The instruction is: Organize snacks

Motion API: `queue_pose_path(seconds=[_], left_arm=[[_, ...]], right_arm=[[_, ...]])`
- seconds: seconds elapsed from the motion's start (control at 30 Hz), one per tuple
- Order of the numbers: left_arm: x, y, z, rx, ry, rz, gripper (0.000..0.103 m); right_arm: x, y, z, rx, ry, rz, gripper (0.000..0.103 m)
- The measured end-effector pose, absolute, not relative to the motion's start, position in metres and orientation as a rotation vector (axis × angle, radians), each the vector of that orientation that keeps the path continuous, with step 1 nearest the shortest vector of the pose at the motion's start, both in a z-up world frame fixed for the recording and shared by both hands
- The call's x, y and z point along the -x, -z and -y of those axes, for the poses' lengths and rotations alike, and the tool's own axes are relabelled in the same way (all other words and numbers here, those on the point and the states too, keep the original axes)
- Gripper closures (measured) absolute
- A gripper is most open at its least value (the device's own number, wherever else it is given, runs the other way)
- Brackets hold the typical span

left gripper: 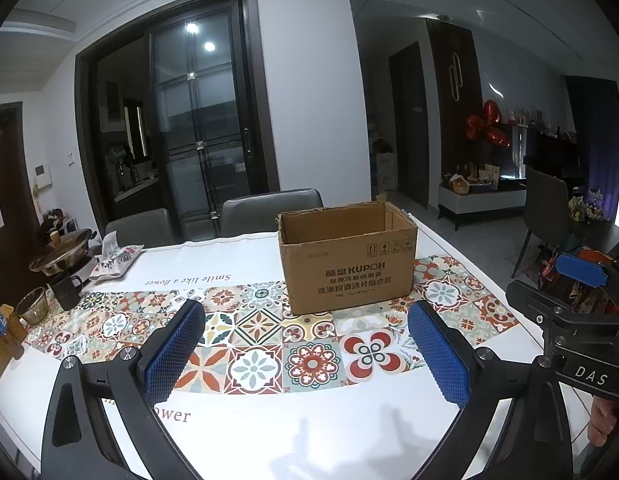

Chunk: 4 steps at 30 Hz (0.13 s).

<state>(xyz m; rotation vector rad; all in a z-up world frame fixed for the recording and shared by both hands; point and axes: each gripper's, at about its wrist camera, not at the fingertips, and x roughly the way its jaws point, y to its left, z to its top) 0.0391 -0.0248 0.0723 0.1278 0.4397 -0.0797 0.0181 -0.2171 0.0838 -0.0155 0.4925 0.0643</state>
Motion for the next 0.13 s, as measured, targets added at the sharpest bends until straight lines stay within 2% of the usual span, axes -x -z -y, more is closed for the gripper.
queue_pose_path(seconds=[0.13], left_arm=[[-0.0391,-0.0723,0.0243,-0.127,0.079,-0.439,0.0]], right_arm=[[-0.0182,-0.0832,0.2165,0.018,-0.066,-0.494,0.021]])
